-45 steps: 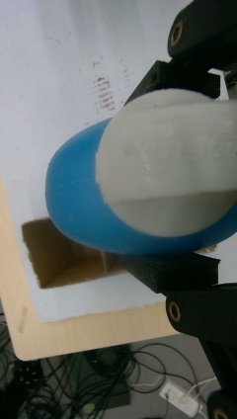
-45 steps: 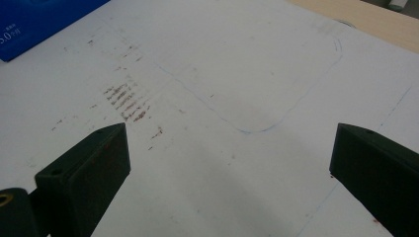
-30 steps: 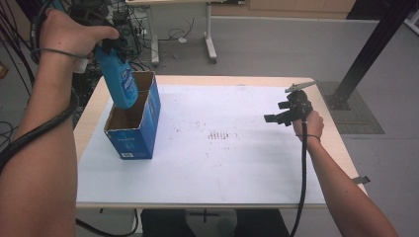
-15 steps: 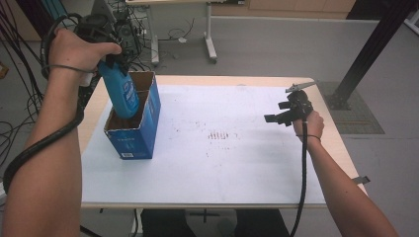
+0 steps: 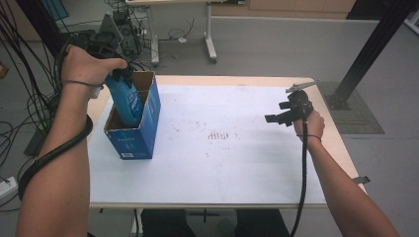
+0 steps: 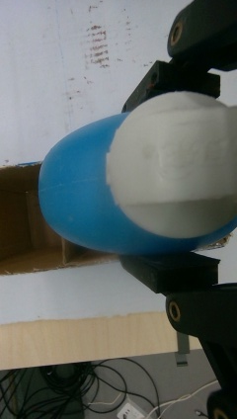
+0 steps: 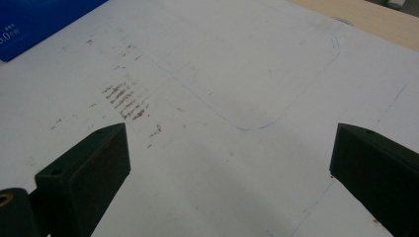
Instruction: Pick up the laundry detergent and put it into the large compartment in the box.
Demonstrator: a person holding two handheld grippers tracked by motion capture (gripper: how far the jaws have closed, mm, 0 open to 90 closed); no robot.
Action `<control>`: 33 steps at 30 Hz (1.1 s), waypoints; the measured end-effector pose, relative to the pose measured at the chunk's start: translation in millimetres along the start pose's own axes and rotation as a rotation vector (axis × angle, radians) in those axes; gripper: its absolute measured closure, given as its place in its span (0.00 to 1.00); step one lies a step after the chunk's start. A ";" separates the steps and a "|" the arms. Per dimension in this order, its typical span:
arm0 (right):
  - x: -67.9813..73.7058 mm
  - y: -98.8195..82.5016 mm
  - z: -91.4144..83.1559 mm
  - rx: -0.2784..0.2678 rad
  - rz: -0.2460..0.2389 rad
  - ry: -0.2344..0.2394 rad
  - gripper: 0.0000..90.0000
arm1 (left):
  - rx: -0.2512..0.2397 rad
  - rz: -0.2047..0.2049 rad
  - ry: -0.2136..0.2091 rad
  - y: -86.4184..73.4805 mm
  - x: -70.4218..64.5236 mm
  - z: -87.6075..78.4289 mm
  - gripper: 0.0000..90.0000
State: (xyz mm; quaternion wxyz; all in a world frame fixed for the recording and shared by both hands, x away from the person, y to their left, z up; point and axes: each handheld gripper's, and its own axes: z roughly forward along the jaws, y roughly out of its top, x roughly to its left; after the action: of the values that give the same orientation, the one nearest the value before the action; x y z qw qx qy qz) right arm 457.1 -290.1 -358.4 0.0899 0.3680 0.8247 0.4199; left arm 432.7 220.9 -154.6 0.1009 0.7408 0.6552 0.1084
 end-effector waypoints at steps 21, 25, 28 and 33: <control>1.9 0.9 3.9 0.008 -0.003 0.006 0.02 | 0.035 -0.032 -0.010 -14.9 9.8 45.7 0.42; 1.7 0.8 3.8 0.008 -0.004 0.007 0.02 | 0.047 -0.037 -0.005 -16.9 10.5 54.4 0.42; 1.5 0.8 3.8 0.007 -0.004 0.007 0.02 | 0.053 -0.041 0.000 -18.2 10.5 60.9 0.42; 2.1 0.8 4.7 0.013 -0.001 0.008 0.02 | 0.060 -0.045 0.008 -20.5 9.4 70.7 0.42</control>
State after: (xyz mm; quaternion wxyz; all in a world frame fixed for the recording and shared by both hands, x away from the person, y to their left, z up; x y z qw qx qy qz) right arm 458.1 -285.4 -360.3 0.0847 0.3665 0.8279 0.4161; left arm 435.1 232.1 -228.0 0.0784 0.7280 0.6752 0.0896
